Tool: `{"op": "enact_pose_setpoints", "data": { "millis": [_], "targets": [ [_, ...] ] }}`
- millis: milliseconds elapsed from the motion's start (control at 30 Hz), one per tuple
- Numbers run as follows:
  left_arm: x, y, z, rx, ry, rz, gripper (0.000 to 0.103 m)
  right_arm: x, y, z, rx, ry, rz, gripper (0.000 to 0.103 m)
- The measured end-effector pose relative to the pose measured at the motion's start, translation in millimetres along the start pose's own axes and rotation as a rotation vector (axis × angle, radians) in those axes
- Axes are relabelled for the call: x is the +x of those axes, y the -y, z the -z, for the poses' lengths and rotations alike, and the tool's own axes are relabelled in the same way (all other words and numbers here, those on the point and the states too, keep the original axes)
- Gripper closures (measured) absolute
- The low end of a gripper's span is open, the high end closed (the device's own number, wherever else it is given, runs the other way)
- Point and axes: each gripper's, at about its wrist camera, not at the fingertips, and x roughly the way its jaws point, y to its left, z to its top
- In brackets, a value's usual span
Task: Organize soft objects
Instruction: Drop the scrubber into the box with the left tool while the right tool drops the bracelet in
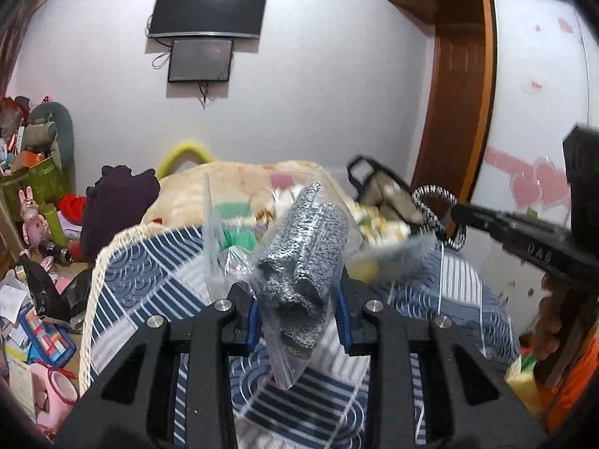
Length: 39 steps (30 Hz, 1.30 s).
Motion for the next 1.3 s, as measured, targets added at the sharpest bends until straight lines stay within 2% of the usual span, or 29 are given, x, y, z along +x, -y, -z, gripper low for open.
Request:
{"op": "enact_pose_setpoints", "data": {
  "millis": [133,300,467,667,767,833,1000,1100,1300],
  "targets": [
    [4.7,-14.6,-19.5,-0.031,0.038,-0.013,0.071,11.9,-1.5,-12.0,-0.003,0.011,0.011,0.097],
    [22.8,-28.1,-37.2,-0.060,0.031,-0.007,0.071,32.1,-5.7,-25.2,-0.011,0.012,0.032,0.097],
    [52.1,-27.7,-43.6,-0.054,-0.012,-0.007,0.071,56.6,-13.9,-29.8,-0.021,-0.020,0.024,0.097],
    [91.7,-23.5,-37.6,-0.029,-0.114,0.001,0.071,85.7,-22.2,-19.8,-0.054,-0.098,0.013,0.097],
    [98.7,-21.4,-32.5,-0.005,-0.139,-0.016,0.064,90.0,-23.5,-13.5,-0.077,-0.124,0.016,0.097],
    [95.3,-20.6,-31.1,0.005,-0.132,-0.027,0.058,89.6,-24.1,-10.8,-0.089,-0.136,0.018,0.096],
    [78.9,-21.0,-30.6,0.000,-0.123,-0.010,0.037,76.1,-20.4,-10.8,-0.090,-0.130,0.005,0.088],
    [60.1,-16.4,-31.6,0.000,-0.103,0.012,0.036,60.7,-17.1,-12.2,-0.084,-0.104,-0.002,0.082],
    [18.3,-5.7,-37.9,0.027,-0.020,0.014,0.030,17.7,-19.7,-17.9,-0.092,-0.015,-0.013,0.078]
  ]
}}
